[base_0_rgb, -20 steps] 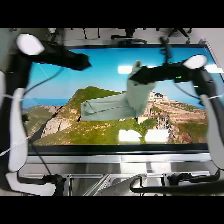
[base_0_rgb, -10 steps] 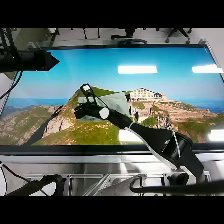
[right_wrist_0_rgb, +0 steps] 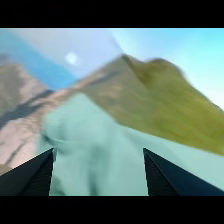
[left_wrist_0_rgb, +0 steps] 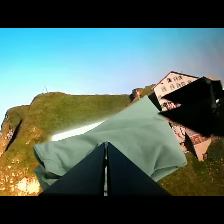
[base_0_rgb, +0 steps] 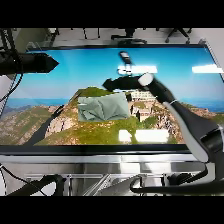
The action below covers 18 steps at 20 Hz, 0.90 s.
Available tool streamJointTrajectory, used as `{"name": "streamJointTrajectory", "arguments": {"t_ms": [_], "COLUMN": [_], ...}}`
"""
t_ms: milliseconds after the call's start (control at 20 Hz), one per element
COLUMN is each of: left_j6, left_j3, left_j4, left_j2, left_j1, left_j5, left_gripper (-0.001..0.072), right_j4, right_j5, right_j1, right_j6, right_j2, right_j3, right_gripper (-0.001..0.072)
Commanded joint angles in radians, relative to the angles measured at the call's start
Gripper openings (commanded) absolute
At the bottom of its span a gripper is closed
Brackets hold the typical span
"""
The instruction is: Fold the shirts.
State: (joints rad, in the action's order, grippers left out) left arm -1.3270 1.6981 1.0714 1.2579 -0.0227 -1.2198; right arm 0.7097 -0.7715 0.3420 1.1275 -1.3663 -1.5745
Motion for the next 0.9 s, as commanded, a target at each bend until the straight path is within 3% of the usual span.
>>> {"name": "streamJointTrajectory", "arguments": {"t_ms": [0,300,650,700,800,850], "left_j6": [0.002,0.002,0.003,0.002,0.003,0.002], "left_j3": [-0.001,-0.002,-0.002,-0.002,-0.002,-0.002], "left_j4": [-0.002,-0.001,0.000,-0.001,0.000,0.000], "left_j2": [-0.001,-0.001,0.000,0.000,0.000,0.000], "left_j1": [0.001,0.001,0.001,0.001,0.001,0.001], "left_j5": [0.001,0.001,0.001,0.000,0.000,0.000], "left_gripper": [0.0013,0.0013,0.0013,0.0013,0.0013,0.0013], "right_j4": [0.098,0.070,-0.217,-0.218,-0.229,-0.255], "right_j5": [-0.286,-0.362,-0.351,-0.352,-0.369,-0.386], "right_j1": [-0.225,-0.206,-0.169,-0.164,-0.156,-0.158], "right_j6": [0.192,0.176,0.046,0.046,0.032,0.004], "right_j2": [-0.020,-0.230,-0.341,-0.345,-0.343,-0.331], "right_j3": [0.002,0.002,0.002,0.002,0.000,-0.001], "right_gripper": [0.0620,0.0620,0.0614,0.0517,0.0039,0.0021]}}
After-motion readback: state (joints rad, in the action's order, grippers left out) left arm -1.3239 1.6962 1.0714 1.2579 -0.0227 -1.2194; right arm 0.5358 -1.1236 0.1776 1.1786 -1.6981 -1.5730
